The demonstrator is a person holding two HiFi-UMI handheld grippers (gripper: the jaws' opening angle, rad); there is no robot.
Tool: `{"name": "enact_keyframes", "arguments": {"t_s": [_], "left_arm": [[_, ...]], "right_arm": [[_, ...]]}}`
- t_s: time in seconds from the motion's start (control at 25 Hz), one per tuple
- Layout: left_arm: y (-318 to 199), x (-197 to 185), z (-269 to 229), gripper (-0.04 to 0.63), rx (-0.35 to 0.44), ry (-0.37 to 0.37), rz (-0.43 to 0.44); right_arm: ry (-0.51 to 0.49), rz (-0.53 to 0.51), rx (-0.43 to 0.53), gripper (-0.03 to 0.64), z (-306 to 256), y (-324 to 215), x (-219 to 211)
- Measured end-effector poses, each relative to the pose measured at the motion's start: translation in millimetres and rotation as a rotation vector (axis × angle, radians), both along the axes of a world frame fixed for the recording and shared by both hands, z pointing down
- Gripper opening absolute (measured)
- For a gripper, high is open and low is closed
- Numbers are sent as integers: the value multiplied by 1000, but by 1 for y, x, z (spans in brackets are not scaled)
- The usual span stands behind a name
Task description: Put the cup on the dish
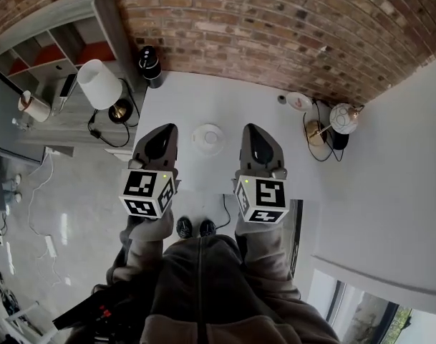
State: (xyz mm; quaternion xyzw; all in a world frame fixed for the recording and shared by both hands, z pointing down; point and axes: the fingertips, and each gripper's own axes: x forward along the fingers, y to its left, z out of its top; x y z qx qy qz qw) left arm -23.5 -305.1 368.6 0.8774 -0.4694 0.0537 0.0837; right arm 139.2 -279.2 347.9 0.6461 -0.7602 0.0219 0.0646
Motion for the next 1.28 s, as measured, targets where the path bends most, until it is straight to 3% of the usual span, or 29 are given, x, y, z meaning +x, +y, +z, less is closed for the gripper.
{"name": "enact_keyframes", "arguments": {"t_s": [0.28,0.6,1.28], "left_arm": [[2,22,-84,5,162,0,53],[3,30,-144,5,286,14,86],[3,1,-169,5,362,9,11]], "right_arm": [[6,-8,109,3,-68,1,0],[-39,-9,231,2,-123,-2,3],[-20,-80,295,2,-151,-4,-23]]}}
